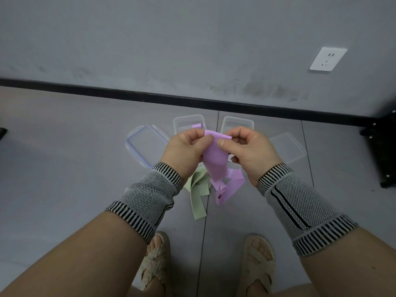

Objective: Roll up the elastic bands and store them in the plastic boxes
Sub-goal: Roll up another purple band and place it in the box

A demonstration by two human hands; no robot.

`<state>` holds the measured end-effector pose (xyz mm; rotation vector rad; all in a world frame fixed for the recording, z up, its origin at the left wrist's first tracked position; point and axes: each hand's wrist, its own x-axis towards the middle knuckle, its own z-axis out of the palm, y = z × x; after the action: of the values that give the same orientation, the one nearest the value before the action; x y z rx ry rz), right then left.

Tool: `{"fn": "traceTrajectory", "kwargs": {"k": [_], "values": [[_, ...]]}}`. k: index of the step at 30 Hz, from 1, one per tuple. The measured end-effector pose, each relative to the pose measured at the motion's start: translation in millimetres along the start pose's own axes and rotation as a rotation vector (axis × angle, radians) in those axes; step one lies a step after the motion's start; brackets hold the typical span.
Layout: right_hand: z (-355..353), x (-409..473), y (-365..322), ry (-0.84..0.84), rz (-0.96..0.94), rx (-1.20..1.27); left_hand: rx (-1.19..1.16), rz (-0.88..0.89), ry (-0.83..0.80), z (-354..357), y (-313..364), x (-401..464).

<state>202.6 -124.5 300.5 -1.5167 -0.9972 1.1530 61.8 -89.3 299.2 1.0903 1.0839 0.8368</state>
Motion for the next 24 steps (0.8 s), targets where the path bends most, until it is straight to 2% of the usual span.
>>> {"fn": "traceTrajectory", "kwargs": {"k": [4, 12, 17, 24], "values": [[-4.9, 1.2, -2.0, -0.012, 0.006, 0.044, -0.002, 0.017, -0.021, -1.0, 2.6, 1.6], [-3.9, 2.2, 1.0, -0.039, 0.040, 0.076, -0.037, -0.113, -0.041, -3.8, 1.2, 4.0], [-2.3, 1.2, -0.5, -0.017, -0.013, 0.091, -0.073, -0.144, -0.047, -4.2, 3.9, 3.0], [-2.9, -1.1, -0.3, -0.021, -0.099, -0.019, -0.062, -0.224, -0.089, -6.1, 5.5, 2.7]]}}
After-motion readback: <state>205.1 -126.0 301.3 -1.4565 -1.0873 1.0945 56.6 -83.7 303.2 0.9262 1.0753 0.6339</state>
